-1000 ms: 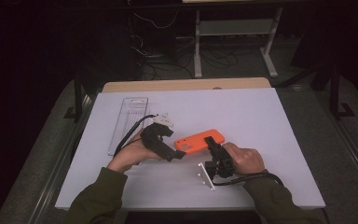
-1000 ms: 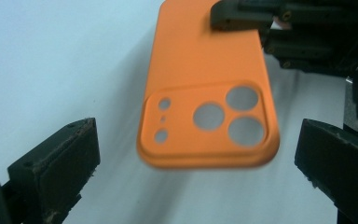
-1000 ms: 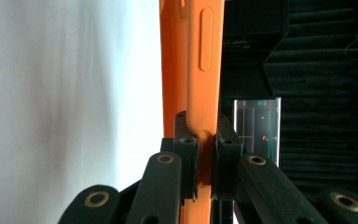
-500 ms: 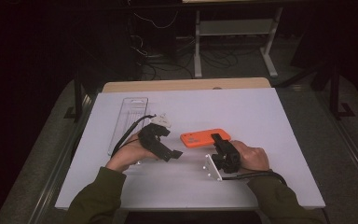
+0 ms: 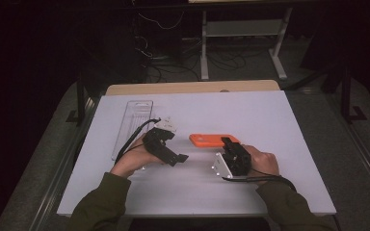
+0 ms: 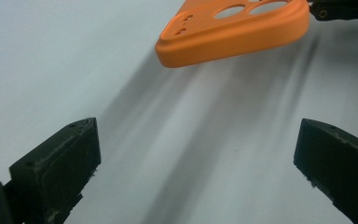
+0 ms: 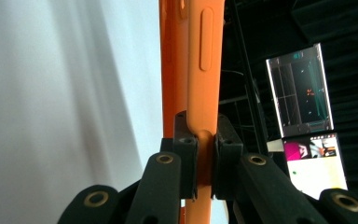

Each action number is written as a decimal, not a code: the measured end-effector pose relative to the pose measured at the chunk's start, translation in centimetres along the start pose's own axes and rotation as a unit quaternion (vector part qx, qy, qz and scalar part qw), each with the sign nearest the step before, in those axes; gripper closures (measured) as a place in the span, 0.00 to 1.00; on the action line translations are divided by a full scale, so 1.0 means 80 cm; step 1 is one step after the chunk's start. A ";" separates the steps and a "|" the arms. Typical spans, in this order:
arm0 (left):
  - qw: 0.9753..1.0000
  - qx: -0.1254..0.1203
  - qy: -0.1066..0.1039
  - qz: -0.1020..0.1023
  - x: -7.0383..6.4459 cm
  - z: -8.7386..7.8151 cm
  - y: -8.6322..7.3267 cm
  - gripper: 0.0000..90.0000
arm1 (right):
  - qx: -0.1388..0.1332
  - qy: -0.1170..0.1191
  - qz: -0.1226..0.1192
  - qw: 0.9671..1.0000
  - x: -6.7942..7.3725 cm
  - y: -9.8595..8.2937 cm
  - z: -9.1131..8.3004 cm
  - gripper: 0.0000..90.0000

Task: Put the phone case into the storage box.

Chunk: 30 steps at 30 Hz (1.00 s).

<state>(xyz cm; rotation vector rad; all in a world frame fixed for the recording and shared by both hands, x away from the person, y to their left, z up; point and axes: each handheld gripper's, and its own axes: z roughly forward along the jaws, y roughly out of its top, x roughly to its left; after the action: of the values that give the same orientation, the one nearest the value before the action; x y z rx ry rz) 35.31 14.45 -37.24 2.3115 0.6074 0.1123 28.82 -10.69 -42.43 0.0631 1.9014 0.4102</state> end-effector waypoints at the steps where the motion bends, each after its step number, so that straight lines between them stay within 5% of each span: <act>1: 1.000 0.001 0.003 0.005 0.001 -0.001 0.000 0.00 | 0.002 0.001 0.002 1.000 -0.001 0.000 0.000 0.91; 4: 1.000 -0.013 0.004 -0.008 0.000 0.001 0.000 0.00 | 0.008 0.007 0.026 1.000 -0.002 0.000 0.000 0.91; 7: 1.000 -0.004 0.009 0.005 0.003 0.000 -0.001 0.00 | 0.010 0.013 0.034 0.999 -0.006 -0.001 0.001 0.91; 10: 1.000 -0.007 0.011 0.008 0.003 0.000 -0.001 0.00 | 0.013 0.021 0.075 0.997 -0.007 -0.001 0.002 0.91; 18: 1.000 -0.008 0.013 0.003 0.002 0.002 -0.001 0.00 | 0.020 0.045 0.125 0.991 -0.017 -0.006 0.003 0.91; 21: 1.000 -0.006 0.014 0.005 0.003 0.002 -0.001 0.00 | 0.023 0.057 0.156 0.986 -0.019 -0.007 0.003 0.91; 22: 1.000 -0.010 0.014 0.001 0.002 0.002 -0.001 0.00 | 0.022 0.059 0.180 0.982 -0.019 -0.006 0.003 0.91; 30: 1.000 -0.002 0.016 0.014 0.000 0.004 0.000 0.00 | 0.025 0.084 0.223 0.971 -0.027 -0.011 0.005 0.91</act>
<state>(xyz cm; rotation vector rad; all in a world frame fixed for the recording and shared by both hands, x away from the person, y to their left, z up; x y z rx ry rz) 35.39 14.25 -37.46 2.3186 0.5890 0.1638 30.09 -11.96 -40.93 0.5106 2.0620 0.6878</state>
